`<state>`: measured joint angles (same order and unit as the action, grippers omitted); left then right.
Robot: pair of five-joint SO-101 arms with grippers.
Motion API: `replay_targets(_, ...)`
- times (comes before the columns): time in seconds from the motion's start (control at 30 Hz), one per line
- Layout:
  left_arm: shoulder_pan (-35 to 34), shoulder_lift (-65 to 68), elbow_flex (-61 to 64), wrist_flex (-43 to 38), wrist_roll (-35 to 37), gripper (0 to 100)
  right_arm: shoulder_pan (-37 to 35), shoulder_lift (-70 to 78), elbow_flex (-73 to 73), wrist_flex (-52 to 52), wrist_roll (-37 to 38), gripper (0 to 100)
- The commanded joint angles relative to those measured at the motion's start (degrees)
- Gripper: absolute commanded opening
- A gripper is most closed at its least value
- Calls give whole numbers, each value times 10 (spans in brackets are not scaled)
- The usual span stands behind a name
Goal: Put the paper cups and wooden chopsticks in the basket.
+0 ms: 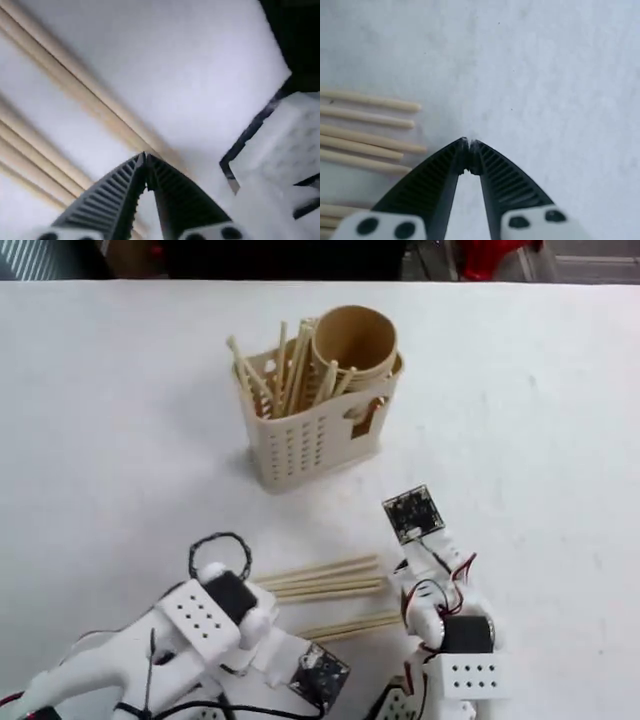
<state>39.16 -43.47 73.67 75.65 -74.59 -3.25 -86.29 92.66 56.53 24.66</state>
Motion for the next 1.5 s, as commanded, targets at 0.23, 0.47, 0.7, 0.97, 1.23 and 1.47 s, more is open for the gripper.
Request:
replay_targets(0.23, -7, 4, 1, -18, -6, 21, -2, -4, -4, -12, 5, 18)
replay_targets(0.47, -36, 5, 5, -26, -5, 21, -2, -4, -4, -12, 5, 18)
replay_targets(0.7, -36, 6, 7, -50, 70, 21, -2, -4, -4, -12, 5, 18)
replay_targets(0.97, -116, 0, -69, -63, 178, 22, -1, 1, -7, -7, 11, 18)
replay_targets(1.23, -341, 4, -282, -49, 363, 22, -8, 4, -109, 83, 55, 18)
replay_targets(1.47, -439, 30, -327, -119, 560, 23, -78, 160, -160, 87, 120, 18)
